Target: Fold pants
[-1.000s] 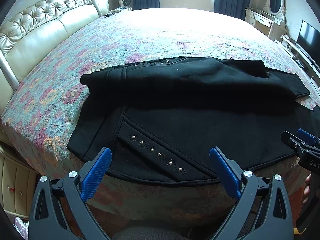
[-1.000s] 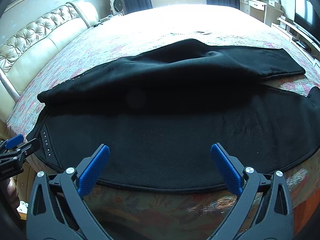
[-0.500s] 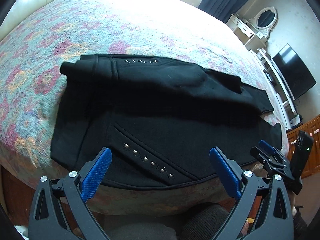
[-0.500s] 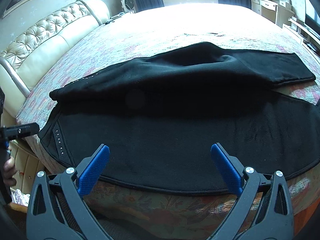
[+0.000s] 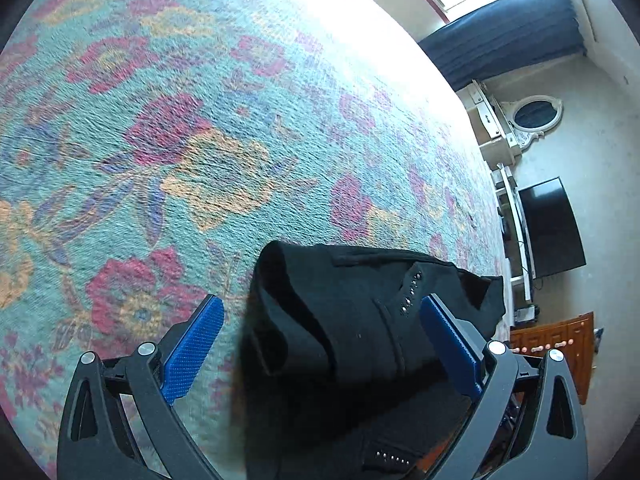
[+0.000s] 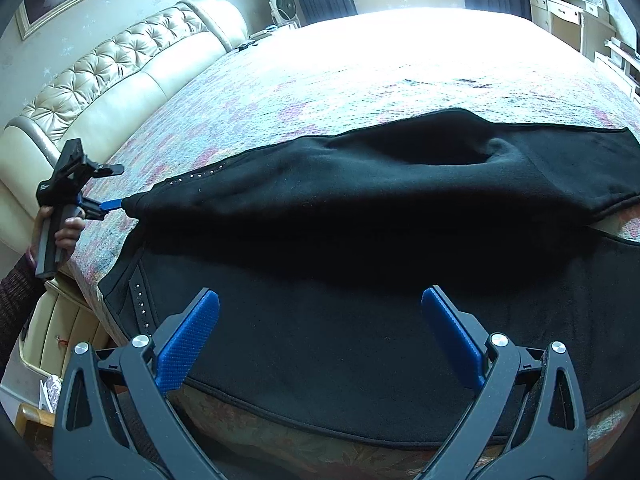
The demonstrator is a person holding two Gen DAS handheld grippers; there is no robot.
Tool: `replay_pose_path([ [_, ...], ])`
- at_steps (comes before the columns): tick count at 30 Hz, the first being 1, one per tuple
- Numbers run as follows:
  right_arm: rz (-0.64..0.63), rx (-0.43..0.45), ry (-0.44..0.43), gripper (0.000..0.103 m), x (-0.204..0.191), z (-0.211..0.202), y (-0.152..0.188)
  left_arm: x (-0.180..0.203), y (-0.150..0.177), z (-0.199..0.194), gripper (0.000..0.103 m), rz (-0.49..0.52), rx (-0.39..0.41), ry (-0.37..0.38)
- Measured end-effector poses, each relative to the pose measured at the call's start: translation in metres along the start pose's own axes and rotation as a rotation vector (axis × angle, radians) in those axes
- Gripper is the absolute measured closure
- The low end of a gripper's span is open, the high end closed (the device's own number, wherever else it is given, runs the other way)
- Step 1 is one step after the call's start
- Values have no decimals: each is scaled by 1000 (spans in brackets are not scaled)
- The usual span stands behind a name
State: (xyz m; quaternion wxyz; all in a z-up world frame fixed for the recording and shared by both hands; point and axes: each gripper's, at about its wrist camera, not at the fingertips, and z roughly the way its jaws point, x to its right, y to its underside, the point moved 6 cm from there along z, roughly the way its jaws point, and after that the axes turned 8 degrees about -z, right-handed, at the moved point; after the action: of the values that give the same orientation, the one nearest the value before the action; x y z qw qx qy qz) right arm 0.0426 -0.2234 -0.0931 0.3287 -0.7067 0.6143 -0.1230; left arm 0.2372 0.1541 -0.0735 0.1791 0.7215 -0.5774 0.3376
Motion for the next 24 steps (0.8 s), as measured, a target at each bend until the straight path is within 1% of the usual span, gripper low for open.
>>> replay_pose_path([
  [2,9,-18,-7,2,1,5,4,5,-3,17,6,6,-59,46],
  [3,13,-22,-13,2,2,6,5,11,-2,25,6,18,-101,90],
  [6,25,-36,-16,2,2,11,8,25,3,41,6,52,-176,174],
  [7,30,-39,-21,2,2,12,9,26,4,44,6,55,-191,182],
  [8,35,-42,-27,2,2,13,9,22,3,47,6,50,-199,186],
  [10,40,-50,-36,2,1,15,10,19,0,41,6,11,-206,246],
  [13,31,-59,-45,2,-2,17,12,6,-12,22,6,-68,-129,293],
  [14,30,-62,-48,2,-3,17,12,1,-14,23,6,-80,-133,306],
  [15,32,-63,-51,2,-4,17,13,-2,-12,23,6,-85,-155,300],
  [16,37,-65,-57,2,-4,17,13,-2,-9,23,6,-69,-171,290],
  [18,50,-68,-71,2,-4,17,13,3,0,25,6,-13,-199,239],
  [20,63,-68,-78,2,-5,16,13,9,4,32,6,23,-198,180],
  [21,69,-68,-83,2,-5,16,14,11,2,36,6,21,-201,177],
  [22,71,-70,-88,2,-6,17,14,14,0,39,6,3,-209,206],
  [24,68,-79,-92,2,-9,19,17,24,-1,42,6,-63,-235,334],
])
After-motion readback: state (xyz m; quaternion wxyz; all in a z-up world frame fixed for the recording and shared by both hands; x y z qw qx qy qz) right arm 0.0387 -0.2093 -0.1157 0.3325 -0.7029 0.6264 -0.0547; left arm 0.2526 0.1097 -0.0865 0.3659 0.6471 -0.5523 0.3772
